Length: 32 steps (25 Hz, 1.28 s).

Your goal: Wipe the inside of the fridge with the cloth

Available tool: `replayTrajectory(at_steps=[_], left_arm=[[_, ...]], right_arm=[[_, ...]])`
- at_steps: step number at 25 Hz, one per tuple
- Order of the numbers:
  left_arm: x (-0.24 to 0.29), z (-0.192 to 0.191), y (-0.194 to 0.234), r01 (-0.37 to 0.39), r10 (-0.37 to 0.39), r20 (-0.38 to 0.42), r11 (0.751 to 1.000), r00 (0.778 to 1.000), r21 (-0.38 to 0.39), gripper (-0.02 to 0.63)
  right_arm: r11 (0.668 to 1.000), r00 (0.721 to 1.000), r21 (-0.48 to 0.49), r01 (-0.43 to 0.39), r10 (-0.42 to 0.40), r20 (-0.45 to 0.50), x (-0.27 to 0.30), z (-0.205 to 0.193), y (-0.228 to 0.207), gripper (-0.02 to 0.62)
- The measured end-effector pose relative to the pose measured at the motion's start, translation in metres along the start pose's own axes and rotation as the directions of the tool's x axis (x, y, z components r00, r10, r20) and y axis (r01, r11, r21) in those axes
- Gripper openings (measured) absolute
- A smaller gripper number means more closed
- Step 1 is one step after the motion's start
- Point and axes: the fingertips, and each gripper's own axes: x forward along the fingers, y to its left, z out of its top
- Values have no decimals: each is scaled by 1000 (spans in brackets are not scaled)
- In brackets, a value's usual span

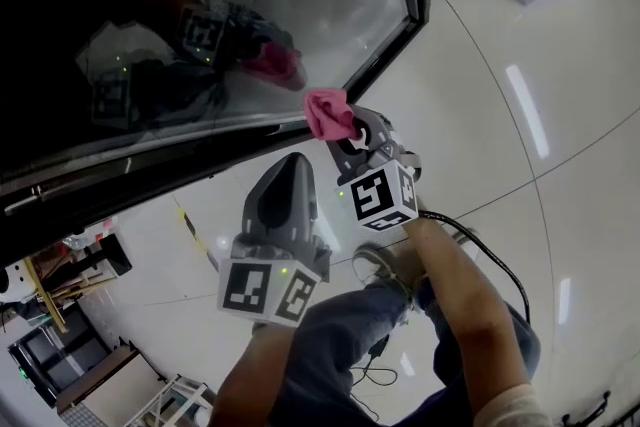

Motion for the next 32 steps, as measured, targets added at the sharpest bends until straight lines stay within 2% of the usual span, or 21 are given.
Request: replayTrajectory(at_steps=[6,11,18,25,28,32], left_arm=[[36,0,-11,47,-49,37,998,998,47,-15],[38,7,-13,71,-77,60,994,995,84,-15],[38,6,-23,92,-100,68,989,993,119,-15],[34,11,-26,103,-115,87,985,990,137,-15],[17,38,-27,109,-122,92,985,988,131,-15],[-22,73,-35,120,-131,92,986,987,116,-15]], right_arm=[[995,994,-2,103,-103,-31,6,-36,-86,64],[988,987,-50,149,-152,-54,3,-39,-129,64],[968,967,-48,247,-249,-59,-11,-33,-196,63],[967,968,-61,246,-249,-40,-19,-18,-195,64],[968,969,-73,242,-245,-42,-39,15,-187,63],[972,973,-90,215,-221,-63,-82,60,-156,63]])
